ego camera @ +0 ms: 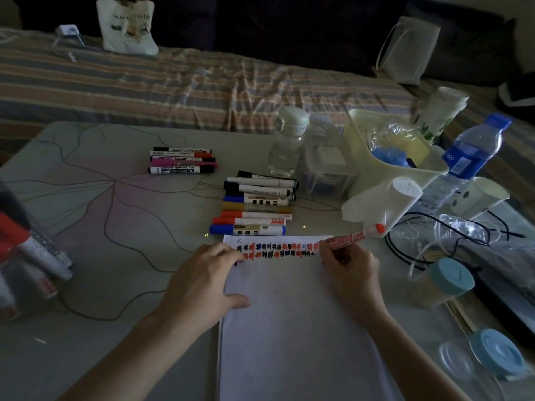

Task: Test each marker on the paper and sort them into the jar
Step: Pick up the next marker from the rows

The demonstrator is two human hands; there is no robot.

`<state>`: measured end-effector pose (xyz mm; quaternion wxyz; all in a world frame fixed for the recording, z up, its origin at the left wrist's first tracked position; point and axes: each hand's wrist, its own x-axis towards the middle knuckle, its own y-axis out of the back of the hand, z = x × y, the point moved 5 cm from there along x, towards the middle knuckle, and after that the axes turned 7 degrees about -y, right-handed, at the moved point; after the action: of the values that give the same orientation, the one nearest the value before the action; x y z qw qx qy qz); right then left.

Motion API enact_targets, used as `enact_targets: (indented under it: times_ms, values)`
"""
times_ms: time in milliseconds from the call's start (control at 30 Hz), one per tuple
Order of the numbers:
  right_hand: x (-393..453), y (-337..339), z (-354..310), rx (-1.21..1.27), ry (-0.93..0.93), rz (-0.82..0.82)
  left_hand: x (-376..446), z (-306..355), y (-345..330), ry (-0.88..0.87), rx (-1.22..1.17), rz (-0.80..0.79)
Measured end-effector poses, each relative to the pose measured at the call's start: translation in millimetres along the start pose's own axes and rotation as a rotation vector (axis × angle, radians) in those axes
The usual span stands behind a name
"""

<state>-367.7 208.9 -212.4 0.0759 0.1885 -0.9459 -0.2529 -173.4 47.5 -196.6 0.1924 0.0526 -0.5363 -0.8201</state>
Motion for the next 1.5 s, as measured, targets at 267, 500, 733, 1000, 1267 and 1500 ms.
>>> enact_targets:
  times_ms: [267,500,733,1000,1267,1500]
  values:
    - [-1,1,0,0.032,0.01,0.0,0,2,3,0.012,0.016,-0.023]
    - [2,1,2,0.01,-0.013,0.03,0,2,1,0.012,0.009,-0.026]
    - [2,1,-1,0.002,-0.03,0.04,0,-1,4,-0.012,-0.01,0.1]
    - [6,9,-22,0.181,-0.227,-0.04,-4,-7,28,0.083,-0.176,0.26]
    - [-67,-3,-104,0.461,-0.233,-0.271,-21,-9,55,0.311,-0.932,0.402]
    - [-115,-30,-112,0.553,-0.308,-0.299,-48,-36,51,0.653,-1.579,0.47]
